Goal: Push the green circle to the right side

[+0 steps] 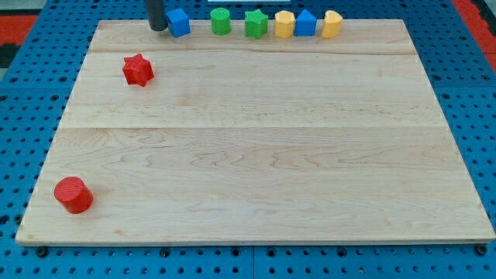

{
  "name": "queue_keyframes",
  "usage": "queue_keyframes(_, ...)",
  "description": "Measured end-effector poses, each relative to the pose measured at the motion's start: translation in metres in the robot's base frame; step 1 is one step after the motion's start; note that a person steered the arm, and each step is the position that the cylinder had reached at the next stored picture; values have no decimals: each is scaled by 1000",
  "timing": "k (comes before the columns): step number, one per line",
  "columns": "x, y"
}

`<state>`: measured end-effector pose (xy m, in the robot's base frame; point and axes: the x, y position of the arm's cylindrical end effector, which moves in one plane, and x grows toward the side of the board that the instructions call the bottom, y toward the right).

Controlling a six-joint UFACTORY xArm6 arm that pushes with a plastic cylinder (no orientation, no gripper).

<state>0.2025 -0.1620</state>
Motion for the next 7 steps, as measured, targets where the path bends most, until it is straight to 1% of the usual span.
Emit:
queue_keyframes(1, 6, -36)
queue_keyframes(3, -10, -27)
queue_keyframes(6, -10, 26)
queue_keyframes(7, 27, 23)
